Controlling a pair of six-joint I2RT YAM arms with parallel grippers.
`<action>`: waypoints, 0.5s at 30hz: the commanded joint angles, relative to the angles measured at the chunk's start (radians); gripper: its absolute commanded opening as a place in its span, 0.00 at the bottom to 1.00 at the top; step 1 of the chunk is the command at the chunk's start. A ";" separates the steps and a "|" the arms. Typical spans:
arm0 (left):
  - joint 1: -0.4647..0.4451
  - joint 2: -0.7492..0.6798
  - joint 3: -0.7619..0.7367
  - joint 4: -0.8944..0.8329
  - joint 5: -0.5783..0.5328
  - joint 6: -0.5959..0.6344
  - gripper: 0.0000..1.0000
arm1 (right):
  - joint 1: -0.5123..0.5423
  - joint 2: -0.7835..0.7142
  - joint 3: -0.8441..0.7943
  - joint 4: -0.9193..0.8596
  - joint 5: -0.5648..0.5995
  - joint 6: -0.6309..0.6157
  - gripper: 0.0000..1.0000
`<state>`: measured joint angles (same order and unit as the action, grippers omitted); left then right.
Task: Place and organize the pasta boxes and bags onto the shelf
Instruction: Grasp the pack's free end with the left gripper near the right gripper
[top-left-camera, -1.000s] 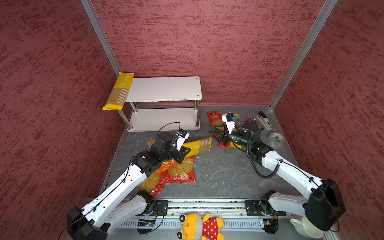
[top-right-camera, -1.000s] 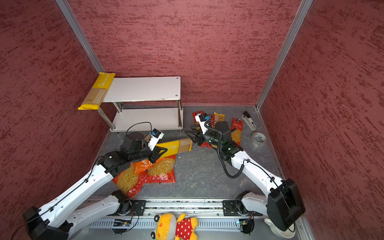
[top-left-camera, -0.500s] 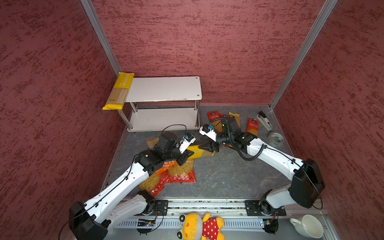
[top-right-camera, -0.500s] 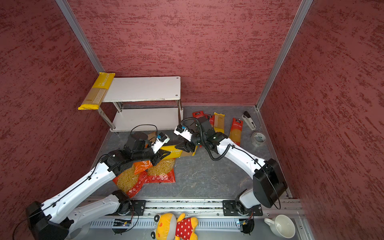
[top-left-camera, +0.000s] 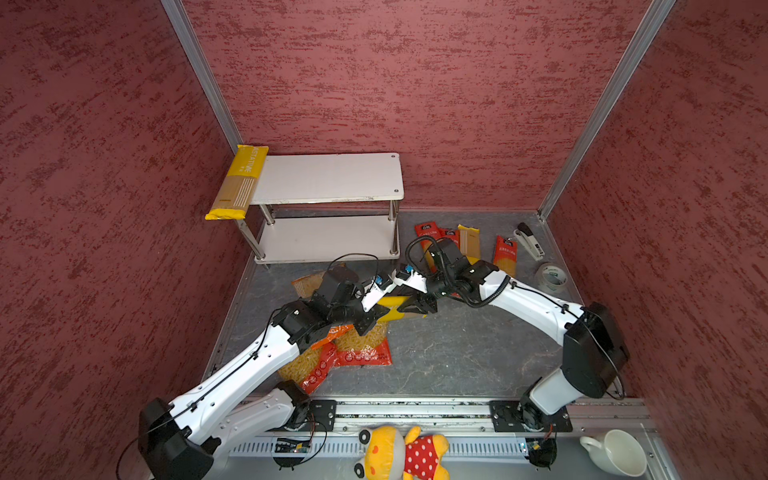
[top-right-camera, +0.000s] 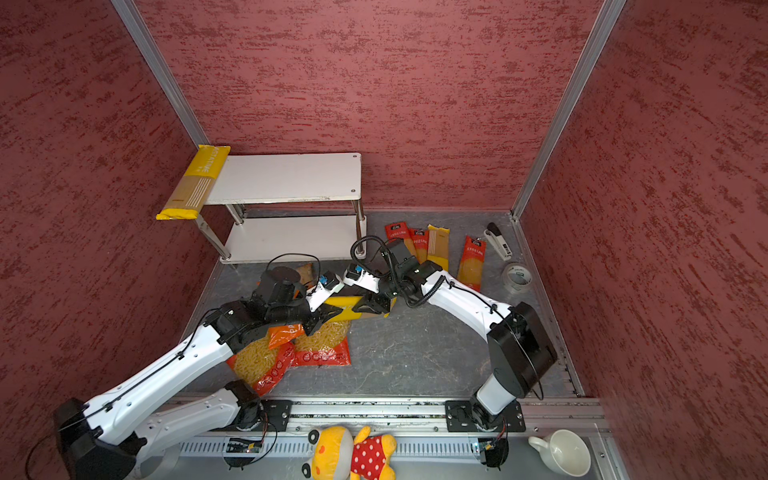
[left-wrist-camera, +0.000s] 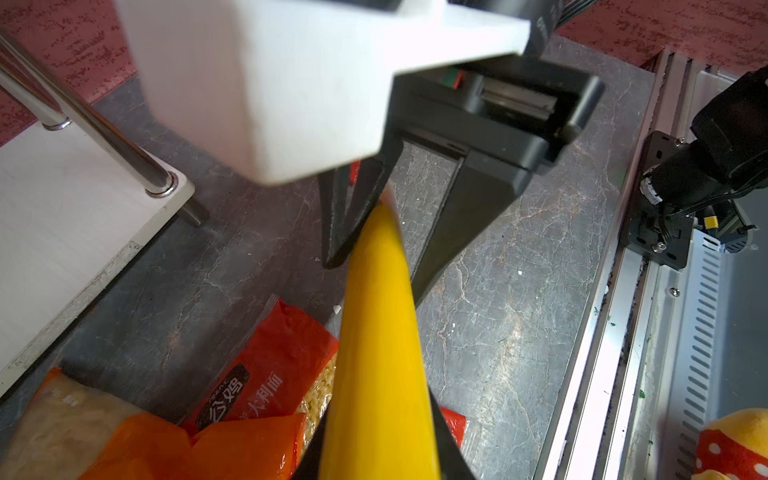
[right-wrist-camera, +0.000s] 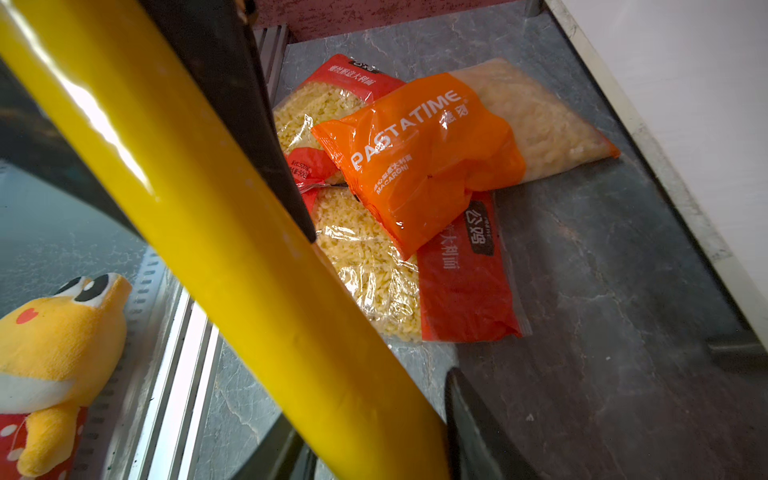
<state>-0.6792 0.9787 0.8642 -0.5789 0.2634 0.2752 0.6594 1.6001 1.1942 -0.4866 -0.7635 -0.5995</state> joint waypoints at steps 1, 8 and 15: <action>-0.013 -0.041 0.079 0.204 0.036 0.016 0.00 | 0.004 -0.006 0.013 0.034 -0.048 -0.013 0.40; -0.001 -0.061 0.090 0.205 0.009 0.006 0.09 | 0.003 -0.047 -0.044 0.184 -0.074 0.073 0.19; 0.017 -0.089 0.107 0.179 0.011 -0.007 0.33 | 0.003 -0.080 -0.107 0.387 -0.086 0.165 0.08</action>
<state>-0.6609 0.9436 0.8970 -0.5709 0.2268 0.2787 0.6594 1.5494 1.1000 -0.2611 -0.8013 -0.5434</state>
